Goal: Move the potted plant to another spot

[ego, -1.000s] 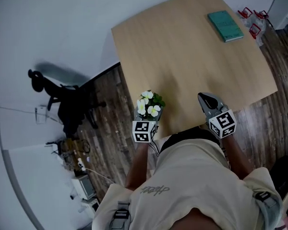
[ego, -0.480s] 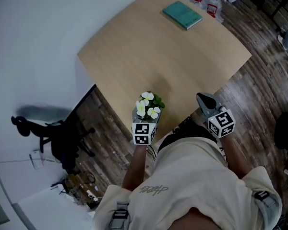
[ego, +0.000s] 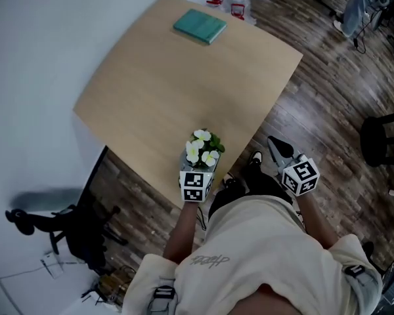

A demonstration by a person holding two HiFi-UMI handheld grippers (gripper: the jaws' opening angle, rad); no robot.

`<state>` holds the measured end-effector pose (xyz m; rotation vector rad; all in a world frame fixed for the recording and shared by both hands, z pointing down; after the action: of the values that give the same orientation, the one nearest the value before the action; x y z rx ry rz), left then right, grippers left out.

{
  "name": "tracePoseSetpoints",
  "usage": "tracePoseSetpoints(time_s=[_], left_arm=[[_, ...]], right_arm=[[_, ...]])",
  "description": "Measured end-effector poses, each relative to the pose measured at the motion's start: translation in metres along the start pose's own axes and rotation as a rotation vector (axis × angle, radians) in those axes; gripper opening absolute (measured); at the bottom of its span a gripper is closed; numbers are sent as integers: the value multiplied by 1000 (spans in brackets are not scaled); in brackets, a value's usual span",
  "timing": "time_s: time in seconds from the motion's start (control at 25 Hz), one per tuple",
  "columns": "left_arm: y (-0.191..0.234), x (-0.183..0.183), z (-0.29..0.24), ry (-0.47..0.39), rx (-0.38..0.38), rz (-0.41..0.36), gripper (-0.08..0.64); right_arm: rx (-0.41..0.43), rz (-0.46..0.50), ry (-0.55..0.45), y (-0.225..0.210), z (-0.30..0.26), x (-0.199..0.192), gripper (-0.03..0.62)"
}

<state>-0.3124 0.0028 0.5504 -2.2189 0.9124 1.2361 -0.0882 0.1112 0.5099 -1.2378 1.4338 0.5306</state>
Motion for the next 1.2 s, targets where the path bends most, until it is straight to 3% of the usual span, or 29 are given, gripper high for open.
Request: tracePoseSetpoints(time_s=[0.48, 0.84, 1.2], left_arm=[[-57, 51, -55, 25, -96, -79, 365], [-148, 89, -92, -1, -135, -145, 365], [-216, 115, -135, -10, -149, -161, 365]], right_arm=[[-124, -78, -105, -61, 56, 6, 3], [-206, -111, -138, -136, 143, -16, 3], [-205, -102, -138, -189, 184, -28, 3]])
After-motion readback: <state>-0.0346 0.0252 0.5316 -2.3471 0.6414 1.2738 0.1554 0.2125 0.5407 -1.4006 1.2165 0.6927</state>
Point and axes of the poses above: the fingertips, and each gripper's own axes: z backward along the fingers, y to its left, x out of its top, the point moved 5 cm from there along z, backward along the fingers, and after that the axes turned 13 degrees about x, right-handed, at the moved point
